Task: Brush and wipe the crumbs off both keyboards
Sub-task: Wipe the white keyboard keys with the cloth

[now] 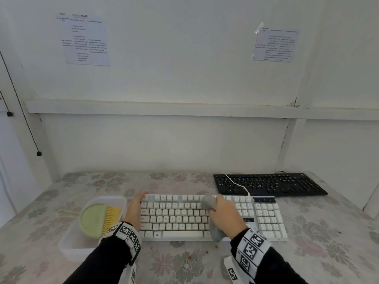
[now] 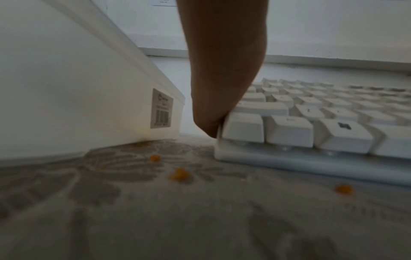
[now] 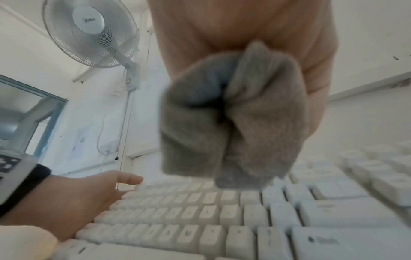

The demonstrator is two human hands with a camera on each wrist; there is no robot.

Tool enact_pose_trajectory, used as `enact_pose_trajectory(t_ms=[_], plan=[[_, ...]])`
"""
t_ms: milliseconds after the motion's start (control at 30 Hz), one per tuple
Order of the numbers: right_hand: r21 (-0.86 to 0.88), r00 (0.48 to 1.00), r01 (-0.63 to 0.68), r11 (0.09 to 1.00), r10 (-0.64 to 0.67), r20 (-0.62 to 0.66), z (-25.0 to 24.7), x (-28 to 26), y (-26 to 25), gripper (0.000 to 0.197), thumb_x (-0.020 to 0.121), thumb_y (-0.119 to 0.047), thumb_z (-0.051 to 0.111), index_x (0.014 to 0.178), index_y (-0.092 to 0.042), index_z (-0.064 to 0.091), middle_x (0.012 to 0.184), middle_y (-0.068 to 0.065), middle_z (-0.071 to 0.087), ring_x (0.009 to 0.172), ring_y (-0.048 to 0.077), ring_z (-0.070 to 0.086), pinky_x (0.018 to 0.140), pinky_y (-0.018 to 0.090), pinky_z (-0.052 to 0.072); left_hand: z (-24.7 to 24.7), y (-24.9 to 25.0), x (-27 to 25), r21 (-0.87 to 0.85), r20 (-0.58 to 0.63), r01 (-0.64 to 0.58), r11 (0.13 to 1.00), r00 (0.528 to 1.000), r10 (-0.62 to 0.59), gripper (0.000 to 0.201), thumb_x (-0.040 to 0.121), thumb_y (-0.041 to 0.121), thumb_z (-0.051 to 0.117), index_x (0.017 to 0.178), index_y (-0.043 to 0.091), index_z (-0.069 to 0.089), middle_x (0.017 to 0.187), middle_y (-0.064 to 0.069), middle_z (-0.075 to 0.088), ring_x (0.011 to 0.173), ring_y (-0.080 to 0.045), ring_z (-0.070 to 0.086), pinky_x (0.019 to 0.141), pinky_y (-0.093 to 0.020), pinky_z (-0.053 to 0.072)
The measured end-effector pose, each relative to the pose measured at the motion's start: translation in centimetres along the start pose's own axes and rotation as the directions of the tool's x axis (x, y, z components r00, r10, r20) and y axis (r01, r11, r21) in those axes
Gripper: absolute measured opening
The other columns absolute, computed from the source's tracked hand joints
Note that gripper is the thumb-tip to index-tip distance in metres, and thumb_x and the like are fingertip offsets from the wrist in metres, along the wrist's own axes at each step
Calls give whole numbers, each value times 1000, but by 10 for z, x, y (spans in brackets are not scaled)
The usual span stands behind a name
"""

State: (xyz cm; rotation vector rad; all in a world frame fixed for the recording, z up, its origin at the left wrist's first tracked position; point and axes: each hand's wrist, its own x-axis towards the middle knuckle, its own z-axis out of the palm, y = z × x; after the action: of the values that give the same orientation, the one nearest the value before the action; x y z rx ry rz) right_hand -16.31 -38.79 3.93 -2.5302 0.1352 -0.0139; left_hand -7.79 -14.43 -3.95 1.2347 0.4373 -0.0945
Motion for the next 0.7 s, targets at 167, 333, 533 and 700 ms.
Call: enact_pose_trajectory(t_ms=[167, 333, 533, 700], plan=[[4, 997, 28, 1000, -28, -75, 16, 21, -16, 31, 96, -16, 43, 126, -7, 38, 120, 11, 49, 98, 20, 57, 83, 27, 52, -1, -1, 0, -5, 19, 8, 1000, 1000, -8, 31, 96, 40, 47, 95, 16, 66, 66, -14, 70, 54, -27, 68, 63, -37, 54], [-27, 998, -68, 997, 67, -15, 34, 17, -9, 40, 94, -14, 43, 132, -8, 31, 119, 11, 52, 102, 23, 58, 81, 29, 51, -2, 2, -2, -8, 27, 37, 999, 999, -37, 33, 93, 43, 50, 97, 14, 66, 71, -16, 70, 60, -30, 68, 67, -39, 56], [-207, 967, -58, 977, 107, 232, 36, -9, -6, 40, 93, -13, 46, 131, -6, 36, 128, 10, 50, 113, 23, 55, 88, 27, 46, -2, 4, -5, 4, 15, 49, 999, 999, -49, 35, 92, 46, 49, 95, 14, 65, 78, -17, 69, 67, -31, 67, 71, -42, 55], [-296, 943, -7, 955, 104, 315, 22, -18, -18, 33, 93, -12, 41, 124, -3, 48, 126, 11, 54, 97, 21, 57, 77, 24, 46, -4, 3, -2, 13, 1, 49, 999, 999, -49, 38, 90, 48, 51, 96, 14, 66, 81, -18, 69, 68, -32, 67, 75, -47, 55]])
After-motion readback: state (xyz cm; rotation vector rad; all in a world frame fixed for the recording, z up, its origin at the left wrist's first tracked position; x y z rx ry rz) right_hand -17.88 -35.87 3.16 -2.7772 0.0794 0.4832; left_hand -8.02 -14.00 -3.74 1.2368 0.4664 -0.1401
